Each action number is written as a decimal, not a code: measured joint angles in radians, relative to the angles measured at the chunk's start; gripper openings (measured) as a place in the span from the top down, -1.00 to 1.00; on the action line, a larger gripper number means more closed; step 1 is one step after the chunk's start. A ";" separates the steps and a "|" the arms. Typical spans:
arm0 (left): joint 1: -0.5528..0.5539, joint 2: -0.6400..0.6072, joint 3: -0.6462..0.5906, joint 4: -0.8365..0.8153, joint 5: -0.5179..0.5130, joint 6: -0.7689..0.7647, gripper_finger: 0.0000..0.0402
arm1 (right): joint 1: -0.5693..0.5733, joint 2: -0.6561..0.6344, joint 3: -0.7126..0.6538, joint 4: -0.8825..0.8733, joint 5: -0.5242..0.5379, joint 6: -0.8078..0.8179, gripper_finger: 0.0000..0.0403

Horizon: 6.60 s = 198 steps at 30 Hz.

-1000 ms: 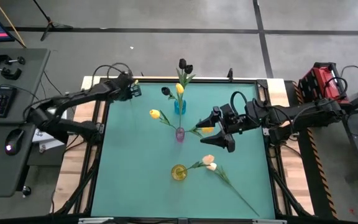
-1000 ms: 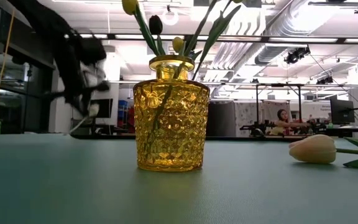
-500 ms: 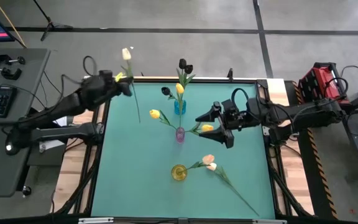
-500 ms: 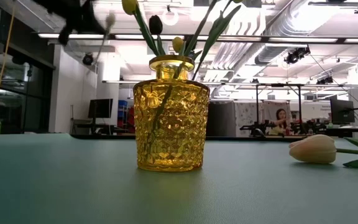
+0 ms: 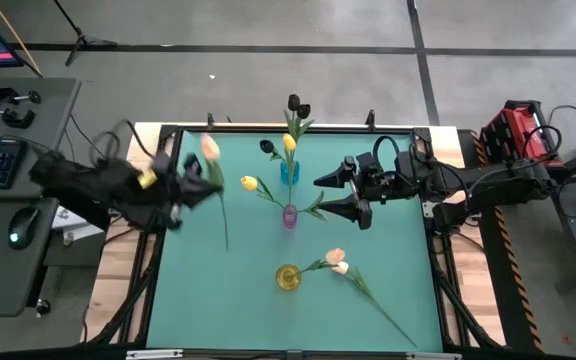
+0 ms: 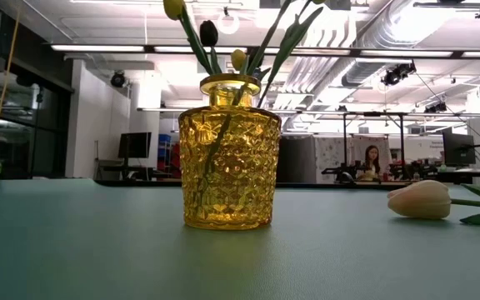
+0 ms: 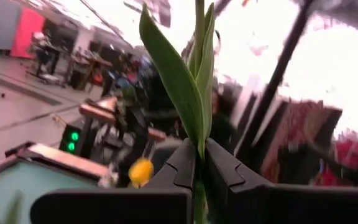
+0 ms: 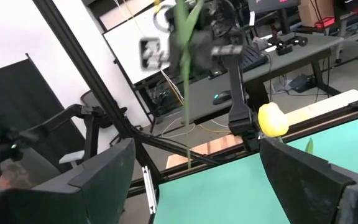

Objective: Sort flowers into vase by color
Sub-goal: Put the top white tulip into the yellow vase, then put the white tulip into the yellow vase

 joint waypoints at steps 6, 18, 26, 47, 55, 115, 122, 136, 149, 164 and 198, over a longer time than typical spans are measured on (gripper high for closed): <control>-0.134 0.214 -0.014 0.207 -0.107 0.093 1.00 | 0.000 0.000 0.000 0.000 -0.001 0.000 -0.66; -0.067 0.563 -0.091 0.697 -0.081 0.120 1.00 | 0.000 0.000 0.000 -0.001 -0.002 0.000 -0.66; -0.032 0.659 -0.091 0.805 -0.033 0.092 1.00 | 0.000 0.000 0.000 -0.001 -0.002 0.000 -0.66; -0.021 0.810 -0.091 0.910 -0.045 0.051 1.00 | 0.000 0.000 0.000 -0.005 -0.002 0.000 -0.66; -0.020 0.809 -0.091 0.867 -0.001 0.130 1.00 | 0.000 0.000 0.000 -0.005 -0.002 0.000 -0.66; 0.131 0.179 -0.091 0.416 0.019 0.068 -0.13 | 0.326 -0.037 0.001 -0.967 -0.155 0.665 -0.66; 0.157 0.179 -0.091 0.418 0.020 0.069 -0.13 | 0.494 0.183 0.001 -1.084 -0.102 0.838 -0.66; 0.178 0.173 -0.091 0.417 0.022 0.070 -0.13 | 0.497 0.581 0.000 -0.926 -0.115 0.787 -0.66; 0.178 0.163 -0.091 0.417 0.021 0.072 -0.13 | 0.497 0.673 0.004 -0.920 -0.103 0.758 -0.08; 0.178 0.142 -0.090 0.438 -0.132 0.168 -0.13 | 0.485 0.322 -0.003 -1.156 0.132 0.762 0.97; 0.176 0.139 -0.090 0.437 -0.137 0.122 -0.13 | 0.259 0.204 -0.001 0.140 0.452 -0.096 1.00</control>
